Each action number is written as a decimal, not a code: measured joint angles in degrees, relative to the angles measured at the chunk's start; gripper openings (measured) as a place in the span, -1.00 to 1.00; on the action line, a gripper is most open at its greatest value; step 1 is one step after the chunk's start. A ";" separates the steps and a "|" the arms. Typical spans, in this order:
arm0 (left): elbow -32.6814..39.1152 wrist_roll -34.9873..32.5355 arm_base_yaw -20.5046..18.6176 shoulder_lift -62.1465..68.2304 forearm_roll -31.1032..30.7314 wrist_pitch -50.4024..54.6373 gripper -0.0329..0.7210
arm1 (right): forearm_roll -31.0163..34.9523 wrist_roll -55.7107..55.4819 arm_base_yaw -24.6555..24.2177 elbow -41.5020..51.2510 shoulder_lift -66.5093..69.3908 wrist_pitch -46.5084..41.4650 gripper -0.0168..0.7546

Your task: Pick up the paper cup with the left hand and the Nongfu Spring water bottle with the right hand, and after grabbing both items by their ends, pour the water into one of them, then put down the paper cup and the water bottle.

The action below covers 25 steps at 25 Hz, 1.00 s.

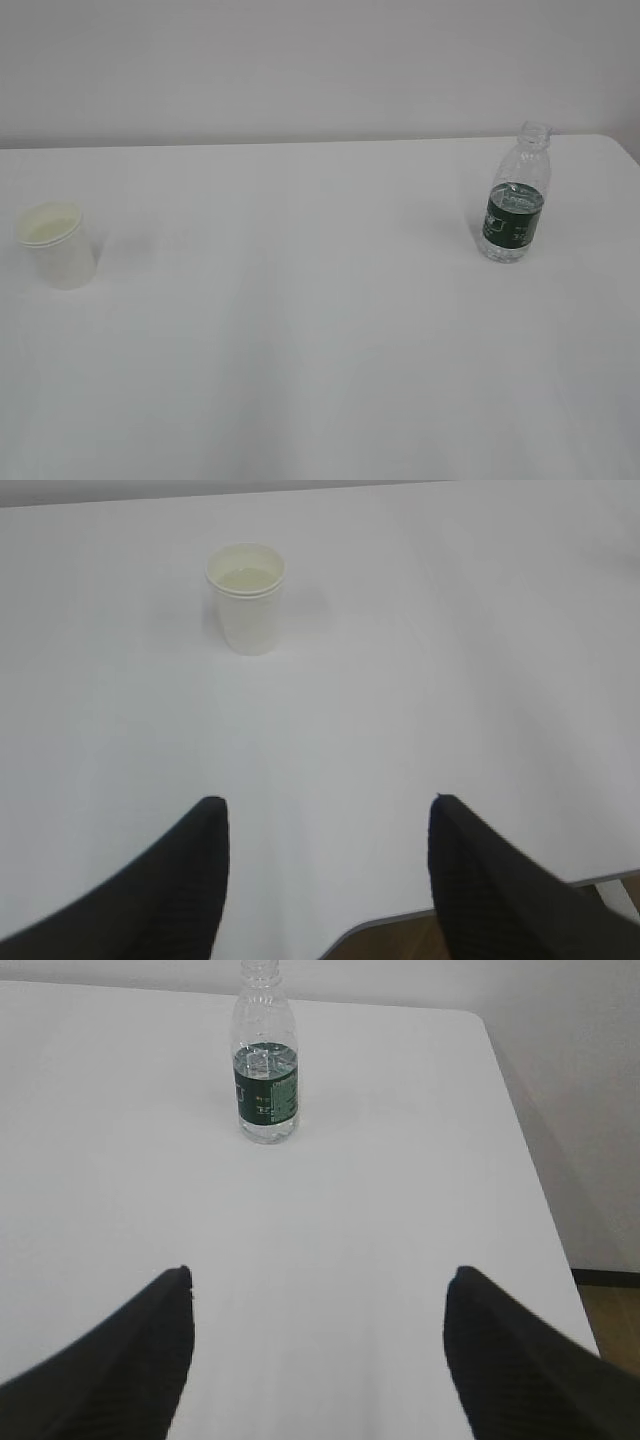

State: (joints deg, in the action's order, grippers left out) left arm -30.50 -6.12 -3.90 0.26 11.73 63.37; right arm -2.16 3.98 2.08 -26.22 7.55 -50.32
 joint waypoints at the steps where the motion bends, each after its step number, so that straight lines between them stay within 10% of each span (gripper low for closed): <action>1: 0.00 0.00 0.00 0.00 0.00 0.00 0.28 | 0.00 0.00 0.00 -0.14 0.00 -0.48 0.58; 25: 0.00 0.00 0.00 0.00 0.00 0.00 0.26 | -0.47 -0.20 0.00 -2.45 -6.31 -14.29 0.57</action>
State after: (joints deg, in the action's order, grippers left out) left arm -30.50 -6.12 -3.90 0.26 11.73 63.37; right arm -2.63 3.78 2.08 -28.68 1.24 -64.61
